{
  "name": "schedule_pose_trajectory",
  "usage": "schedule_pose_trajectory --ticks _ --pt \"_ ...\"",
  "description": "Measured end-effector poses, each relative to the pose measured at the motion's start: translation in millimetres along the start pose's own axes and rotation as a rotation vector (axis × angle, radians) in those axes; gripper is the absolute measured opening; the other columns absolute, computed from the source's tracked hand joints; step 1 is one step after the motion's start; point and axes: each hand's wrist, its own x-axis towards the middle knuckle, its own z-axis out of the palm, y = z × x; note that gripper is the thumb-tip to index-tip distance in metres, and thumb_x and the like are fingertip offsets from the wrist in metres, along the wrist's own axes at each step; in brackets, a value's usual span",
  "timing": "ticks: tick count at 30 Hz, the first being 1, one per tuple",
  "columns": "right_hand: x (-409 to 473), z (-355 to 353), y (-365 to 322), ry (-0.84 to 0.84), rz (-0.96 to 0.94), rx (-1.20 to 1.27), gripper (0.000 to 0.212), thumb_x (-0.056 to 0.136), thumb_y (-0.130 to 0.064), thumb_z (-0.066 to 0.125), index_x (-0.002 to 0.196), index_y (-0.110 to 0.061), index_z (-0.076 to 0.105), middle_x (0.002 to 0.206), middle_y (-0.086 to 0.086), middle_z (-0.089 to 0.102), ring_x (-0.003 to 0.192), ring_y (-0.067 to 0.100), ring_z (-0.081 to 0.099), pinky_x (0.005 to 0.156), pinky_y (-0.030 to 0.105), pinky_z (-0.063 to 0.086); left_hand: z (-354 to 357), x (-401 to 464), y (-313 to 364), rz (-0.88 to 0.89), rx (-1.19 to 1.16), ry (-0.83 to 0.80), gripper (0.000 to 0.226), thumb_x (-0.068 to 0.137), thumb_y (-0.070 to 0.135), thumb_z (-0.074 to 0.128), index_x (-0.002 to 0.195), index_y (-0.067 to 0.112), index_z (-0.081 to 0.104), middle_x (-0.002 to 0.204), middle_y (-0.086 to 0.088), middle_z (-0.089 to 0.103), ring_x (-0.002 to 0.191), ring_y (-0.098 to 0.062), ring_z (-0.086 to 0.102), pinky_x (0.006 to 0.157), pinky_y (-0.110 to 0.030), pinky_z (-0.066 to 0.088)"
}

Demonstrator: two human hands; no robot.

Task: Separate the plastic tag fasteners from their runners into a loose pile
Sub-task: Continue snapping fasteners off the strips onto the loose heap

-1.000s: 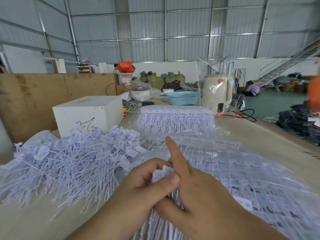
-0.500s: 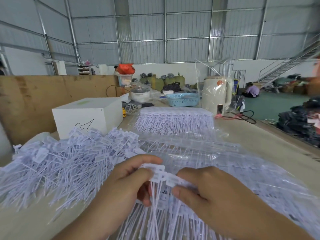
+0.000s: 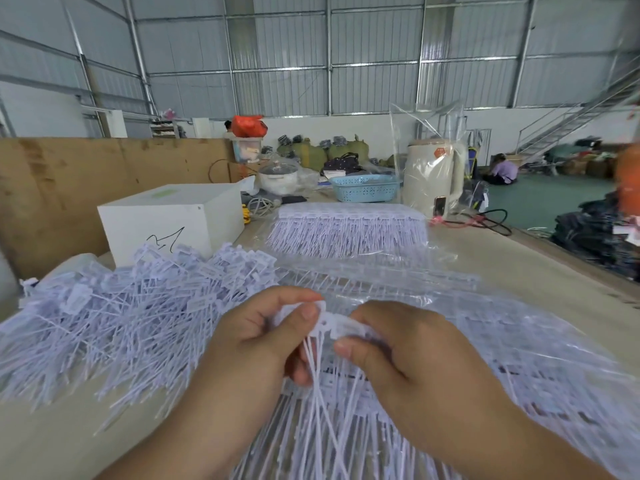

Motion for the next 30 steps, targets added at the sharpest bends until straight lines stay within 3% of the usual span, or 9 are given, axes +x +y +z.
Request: schedule_pose_trajectory --ticks 3,7,10,14,18,23,26,27,30 --pt "0.5 3.6 -9.1 0.174 0.030 -0.007 0.026 0.088 -0.048 0.051 0.072 -0.042 0.031 0.052 -0.017 0.037 0.045 -0.002 0.036 0.041 0.015 0.023 6.2 -2.9 3.1 -0.044 -0.109 0.066 0.024 0.059 0.034 0.070 0.079 0.024 0.077 0.045 -0.003 0.048 0.034 -0.013 0.043 0.037 -0.020 0.038" --pt "4.6 -8.4 4.3 0.407 0.169 0.199 0.040 0.088 -0.055 0.052 0.065 -0.027 0.037 0.055 -0.010 0.047 0.044 0.009 0.039 0.045 0.021 0.032 -4.3 0.8 3.1 -0.145 -0.221 0.130 0.014 0.070 0.019 0.066 0.078 0.017 0.076 0.048 -0.003 0.051 0.034 -0.011 0.041 0.035 -0.018 0.035" --pt "0.7 -10.3 9.7 0.241 0.124 0.296 0.039 0.083 -0.058 0.053 0.071 -0.022 0.046 0.049 -0.008 0.042 0.043 0.009 0.036 0.043 0.022 0.027 -7.3 3.5 3.7 -0.150 -0.174 0.101 0.012 0.071 0.022 0.067 0.079 0.019 0.076 0.049 -0.005 0.050 0.035 -0.012 0.041 0.035 -0.020 0.037" --pt "0.4 -7.1 7.7 0.116 0.040 0.417 0.017 0.089 -0.039 0.067 0.081 -0.025 0.060 0.046 -0.017 0.043 0.040 0.002 0.039 0.042 0.010 0.026 3.8 -3.4 5.7 -0.076 -0.085 -0.024 0.028 0.058 0.038 0.072 0.081 0.024 0.076 0.045 -0.008 0.050 0.034 -0.015 0.044 0.037 -0.021 0.041" --pt "1.3 -8.6 7.2 0.021 0.003 0.456 0.006 0.093 -0.028 0.065 0.091 -0.025 0.070 0.052 -0.019 0.047 0.046 0.001 0.042 0.047 0.010 0.029 9.3 -8.2 10.6 0.000 -0.011 -0.092 0.030 0.057 0.045 0.069 0.082 0.029 0.075 0.043 -0.006 0.052 0.034 -0.016 0.048 0.039 -0.021 0.043" --pt "2.0 -8.6 4.5 -0.037 -0.045 0.318 0.018 0.095 -0.035 0.059 0.110 -0.028 0.065 0.062 -0.019 0.050 0.052 0.004 0.046 0.050 0.014 0.030 6.2 -9.4 13.7 0.013 -0.031 -0.141 0.023 0.065 0.039 0.079 0.082 0.023 0.074 0.049 -0.007 0.054 0.037 -0.017 0.049 0.040 -0.021 0.041" --pt "1.1 -2.3 3.2 -0.062 -0.005 0.342 0.037 0.092 -0.045 0.055 0.129 -0.038 0.052 0.076 -0.015 0.063 0.065 0.007 0.059 0.062 0.032 0.051 6.5 -11.0 13.5 0.046 0.008 -0.141 0.025 0.062 0.037 0.086 0.080 0.023 0.074 0.049 -0.001 0.054 0.040 -0.011 0.048 0.039 -0.020 0.041" --pt "0.4 0.4 1.9 -0.060 0.017 0.354 0.045 0.089 -0.051 0.053 0.133 -0.042 0.045 0.080 -0.012 0.065 0.070 0.009 0.062 0.068 0.038 0.054 6.9 -11.0 13.6 0.056 0.020 -0.127 0.023 0.063 0.035 0.085 0.079 0.024 0.074 0.050 0.000 0.054 0.040 -0.010 0.047 0.039 -0.020 0.040" --pt "-0.8 1.9 -1.0 -0.042 0.020 0.342 0.064 0.081 -0.065 0.046 0.140 -0.047 0.031 0.083 -0.021 0.059 0.075 0.004 0.061 0.073 0.037 0.055 5.5 -8.5 14.3 0.056 0.009 -0.068 0.018 0.064 0.030 0.070 0.080 0.023 0.074 0.049 -0.007 0.053 0.037 -0.014 0.046 0.038 -0.020 0.040"
